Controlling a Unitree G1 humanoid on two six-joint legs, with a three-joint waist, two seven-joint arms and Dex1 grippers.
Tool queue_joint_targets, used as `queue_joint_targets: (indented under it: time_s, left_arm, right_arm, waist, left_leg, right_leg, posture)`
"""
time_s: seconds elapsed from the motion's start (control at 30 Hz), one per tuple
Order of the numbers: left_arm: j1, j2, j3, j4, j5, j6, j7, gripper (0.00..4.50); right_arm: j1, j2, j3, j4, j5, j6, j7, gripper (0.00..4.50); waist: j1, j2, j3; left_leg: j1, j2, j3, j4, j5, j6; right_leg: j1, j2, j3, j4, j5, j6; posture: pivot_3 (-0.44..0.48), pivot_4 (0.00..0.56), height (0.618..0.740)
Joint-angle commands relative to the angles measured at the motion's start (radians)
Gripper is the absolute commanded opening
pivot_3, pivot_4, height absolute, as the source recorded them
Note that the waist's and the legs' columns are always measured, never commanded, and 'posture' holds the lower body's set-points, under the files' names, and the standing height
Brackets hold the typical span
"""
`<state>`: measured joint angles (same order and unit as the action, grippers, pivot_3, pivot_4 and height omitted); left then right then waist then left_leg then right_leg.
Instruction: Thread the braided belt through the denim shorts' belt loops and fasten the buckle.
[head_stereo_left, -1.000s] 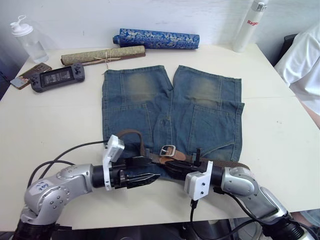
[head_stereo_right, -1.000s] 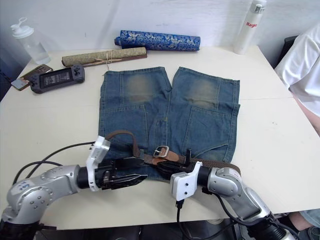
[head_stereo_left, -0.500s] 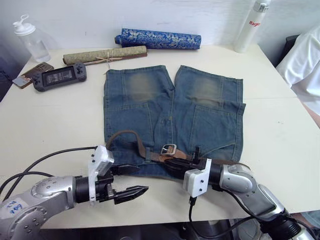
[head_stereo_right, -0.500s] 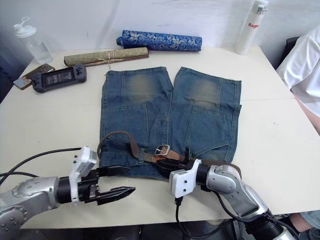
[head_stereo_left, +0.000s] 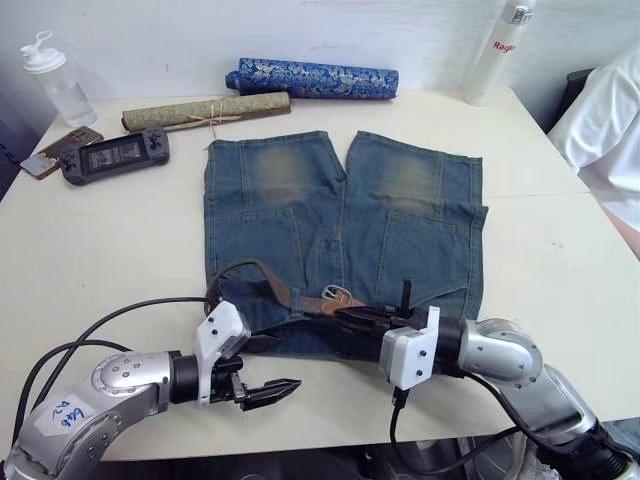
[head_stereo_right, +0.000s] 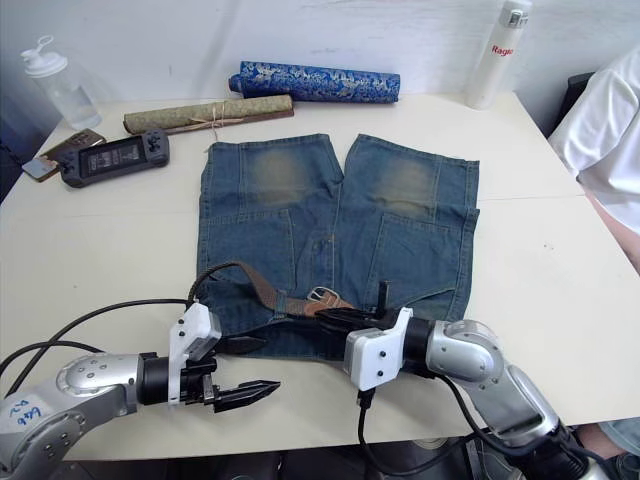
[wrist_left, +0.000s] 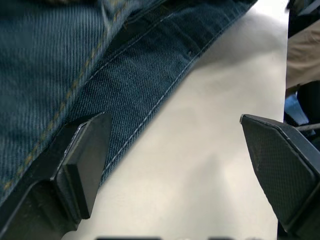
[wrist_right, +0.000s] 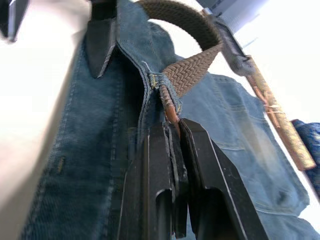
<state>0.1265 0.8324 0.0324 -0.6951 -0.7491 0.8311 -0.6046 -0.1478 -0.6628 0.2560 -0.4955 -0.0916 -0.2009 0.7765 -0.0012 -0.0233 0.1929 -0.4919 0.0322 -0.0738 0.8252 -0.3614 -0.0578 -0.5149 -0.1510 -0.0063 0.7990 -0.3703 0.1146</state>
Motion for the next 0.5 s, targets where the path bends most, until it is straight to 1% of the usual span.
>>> queue_joint_targets:
  time_s: [0.03,0.17,0.33,0.5]
  left_arm:
    - [0.021,0.025,-0.065,0.061,0.088,0.008,-0.004,4.48]
    - [0.027,0.019,-0.077,0.073,0.115,-0.015,-0.01,4.48]
    - [0.039,0.012,-0.091,0.092,0.149,-0.051,-0.02,4.48]
    - [0.05,0.008,-0.102,0.115,0.181,-0.084,-0.026,4.48]
  right_arm:
    - [0.002,-0.027,-0.062,-0.101,0.048,0.04,0.016,0.0]
    - [0.003,-0.076,-0.146,-0.134,0.114,0.096,0.045,0.0]
    - [-0.041,-0.157,-0.307,-0.086,0.239,0.136,0.093,0.0]
    - [-0.067,-0.223,-0.402,-0.016,0.313,0.155,0.147,0.0]
  waist:
    - [0.0,0.002,-0.001]
    - [0.002,0.002,-0.002]
    - [0.003,0.002,-0.003]
    - [0.005,0.003,-0.004]
  left_leg:
    - [0.0,0.0,0.0,0.0,0.0,0.0]
    - [0.0,0.0,0.0,0.0,0.0,0.0]
    - [0.0,0.0,0.0,0.0,0.0,0.0]
    - [0.001,0.0,0.0,0.0,0.0,0.0]
  right_leg:
    - [0.0,0.0,0.0,0.0,0.0,0.0]
    - [0.001,0.0,0.0,0.0,0.0,0.0]
    - [0.001,0.0,0.0,-0.001,0.0,0.0]
    - [0.002,0.0,0.0,-0.001,0.0,0.0]
  posture:
    - [0.0,0.15,0.645]
    - [0.0,0.15,0.645]
    - [0.0,0.15,0.645]
    - [0.0,0.15,0.645]
